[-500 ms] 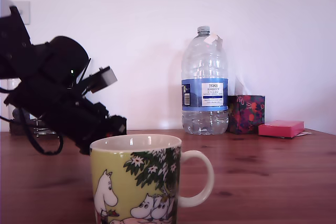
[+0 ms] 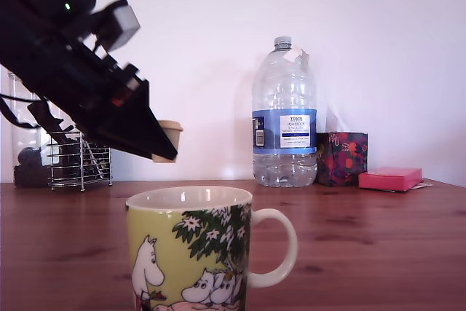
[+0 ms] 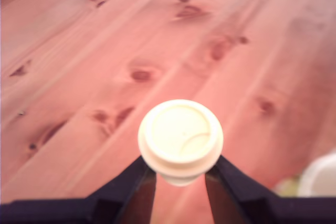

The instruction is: Pick up the coffee capsules from the table one by one and drop them inside the nearest coffee cup

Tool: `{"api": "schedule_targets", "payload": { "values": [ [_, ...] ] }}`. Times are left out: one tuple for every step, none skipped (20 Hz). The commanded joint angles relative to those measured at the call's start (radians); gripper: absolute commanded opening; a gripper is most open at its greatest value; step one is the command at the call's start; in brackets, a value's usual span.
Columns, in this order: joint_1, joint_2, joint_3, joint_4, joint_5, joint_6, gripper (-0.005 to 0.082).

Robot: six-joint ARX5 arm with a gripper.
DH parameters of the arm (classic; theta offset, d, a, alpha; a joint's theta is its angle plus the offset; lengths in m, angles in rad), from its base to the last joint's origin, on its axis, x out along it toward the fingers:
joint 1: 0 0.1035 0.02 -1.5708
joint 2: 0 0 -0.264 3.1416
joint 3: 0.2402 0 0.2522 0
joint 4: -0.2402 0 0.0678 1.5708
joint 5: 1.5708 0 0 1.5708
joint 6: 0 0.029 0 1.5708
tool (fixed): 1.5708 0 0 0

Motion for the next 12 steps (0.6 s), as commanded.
{"api": "schedule_targets", "payload": {
  "values": [
    [-0.033, -0.052, -0.01, -0.057, -0.001, 0.005, 0.0094],
    [-0.056, -0.073, -0.01, -0.097, -0.013, 0.005, 0.0094],
    [-0.08, -0.09, -0.01, -0.144, -0.028, 0.005, 0.0094],
    [-0.103, -0.098, -0.01, -0.187, -0.04, 0.005, 0.0094],
    [-0.129, -0.1, -0.01, -0.223, -0.046, 0.004, 0.0094],
    [-0.153, -0.1, -0.01, -0.246, -0.047, 0.004, 0.0094],
    [-0.18, -0.1, -0.01, -0.255, -0.05, 0.004, 0.0094],
    [-0.206, -0.1, -0.01, -0.256, -0.057, 0.004, 0.0094],
    [-0.235, -0.1, -0.01, -0.255, -0.067, 0.004, 0.0094],
    [-0.257, -0.1, -0.01, -0.257, -0.07, 0.004, 0.0094],
    [-0.271, -0.098, -0.01, -0.259, -0.07, 0.004, 0.0094],
    [-0.279, -0.098, -0.01, -0.262, -0.071, 0.004, 0.0094]
  ]
}}
